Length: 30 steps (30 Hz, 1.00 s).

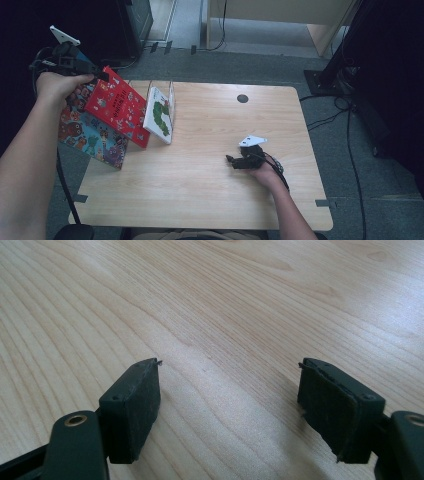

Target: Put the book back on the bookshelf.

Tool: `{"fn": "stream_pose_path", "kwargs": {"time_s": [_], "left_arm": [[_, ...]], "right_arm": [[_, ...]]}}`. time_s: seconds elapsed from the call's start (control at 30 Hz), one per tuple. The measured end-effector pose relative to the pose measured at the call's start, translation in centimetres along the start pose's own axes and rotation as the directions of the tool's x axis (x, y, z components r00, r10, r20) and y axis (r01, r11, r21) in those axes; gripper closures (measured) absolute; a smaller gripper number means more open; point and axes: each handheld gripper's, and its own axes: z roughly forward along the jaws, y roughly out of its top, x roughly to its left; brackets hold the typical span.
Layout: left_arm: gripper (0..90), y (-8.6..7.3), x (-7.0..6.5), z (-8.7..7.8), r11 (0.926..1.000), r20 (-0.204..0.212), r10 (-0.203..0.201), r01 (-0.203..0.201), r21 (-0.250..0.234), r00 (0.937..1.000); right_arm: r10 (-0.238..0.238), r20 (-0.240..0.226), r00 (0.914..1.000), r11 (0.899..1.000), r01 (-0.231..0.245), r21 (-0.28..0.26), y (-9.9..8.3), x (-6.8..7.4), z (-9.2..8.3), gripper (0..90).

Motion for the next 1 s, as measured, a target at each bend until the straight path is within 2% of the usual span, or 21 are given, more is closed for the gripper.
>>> {"fn": "stream_pose_path", "kwargs": {"time_s": [0.37,0.6,0.7,0.8,0.87,1.0], "left_arm": [[46.3,0.2,0.4,0.0,0.9999,-0.048,-0.015,0.014,-0.007,0.9988],[48.5,0.0,0.3,1.6,0.9983,-0.065,-0.001,0.005,0.058,0.9979],[51.7,0.0,-0.1,2.4,0.9960,-0.096,0.020,-0.012,0.089,0.9951],[57.5,0.1,0.0,2.6,0.9954,-0.111,0.008,0.003,0.096,0.9938],[61.6,0.2,0.2,2.6,0.9937,-0.105,-0.016,0.027,0.108,0.9943],[65.1,0.3,0.4,2.6,0.9918,-0.091,-0.021,0.032,0.123,0.9957]], "right_arm": [[0.000,0.000,1.0000,1.000,0.000,0.000,0.0,0.0,0.0,25.1],[0.000,0.000,1.0000,1.000,0.000,-0.001,0.0,0.0,0.0,25.1],[0.000,0.000,1.0000,1.000,0.000,-0.001,0.0,0.0,0.0,25.1],[0.000,-0.001,1.0000,1.000,0.000,-0.001,0.0,0.0,0.0,25.1],[-0.001,-0.003,1.0000,1.000,0.001,-0.001,0.0,0.0,0.0,25.1],[-0.004,-0.003,1.0000,1.000,0.004,-0.001,0.1,-0.1,0.1,25.1]]}}
